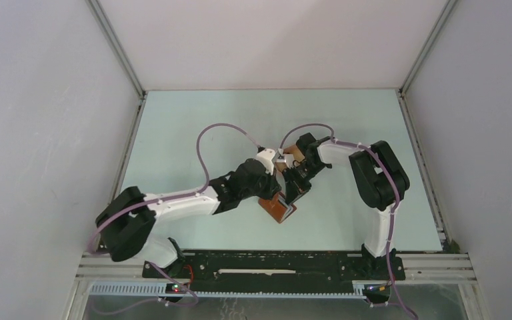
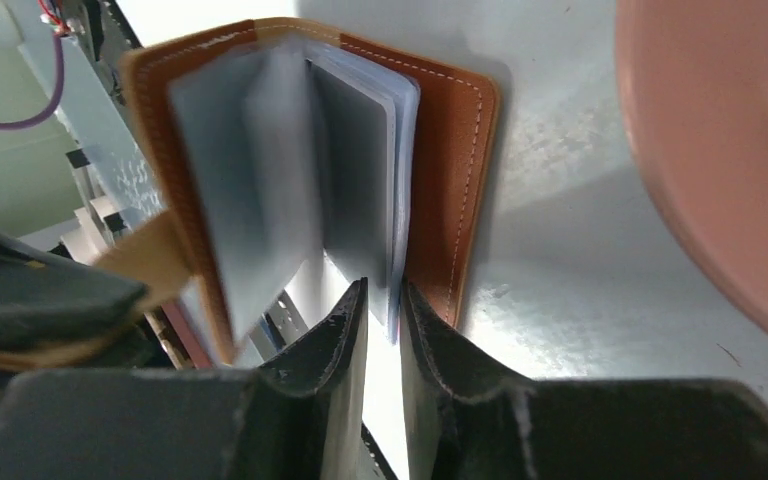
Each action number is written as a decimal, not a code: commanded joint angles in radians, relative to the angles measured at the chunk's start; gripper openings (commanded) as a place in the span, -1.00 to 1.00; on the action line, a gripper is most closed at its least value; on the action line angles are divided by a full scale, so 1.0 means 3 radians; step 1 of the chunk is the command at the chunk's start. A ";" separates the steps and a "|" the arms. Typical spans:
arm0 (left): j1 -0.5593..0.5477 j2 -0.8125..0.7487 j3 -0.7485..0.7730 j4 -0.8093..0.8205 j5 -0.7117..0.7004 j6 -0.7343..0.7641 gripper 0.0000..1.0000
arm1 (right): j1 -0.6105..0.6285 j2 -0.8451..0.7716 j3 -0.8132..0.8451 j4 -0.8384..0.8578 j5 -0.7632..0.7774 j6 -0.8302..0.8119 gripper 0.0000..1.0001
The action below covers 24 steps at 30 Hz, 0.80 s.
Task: Put the credit cards into the card holder
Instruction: Close the card holder at the center of the board.
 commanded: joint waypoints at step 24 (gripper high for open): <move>0.0313 0.1116 0.0376 0.1120 0.1022 -0.0543 -0.35 | -0.0943 -0.1026 -0.0042 -0.0285 -0.0800 -0.0806 -0.44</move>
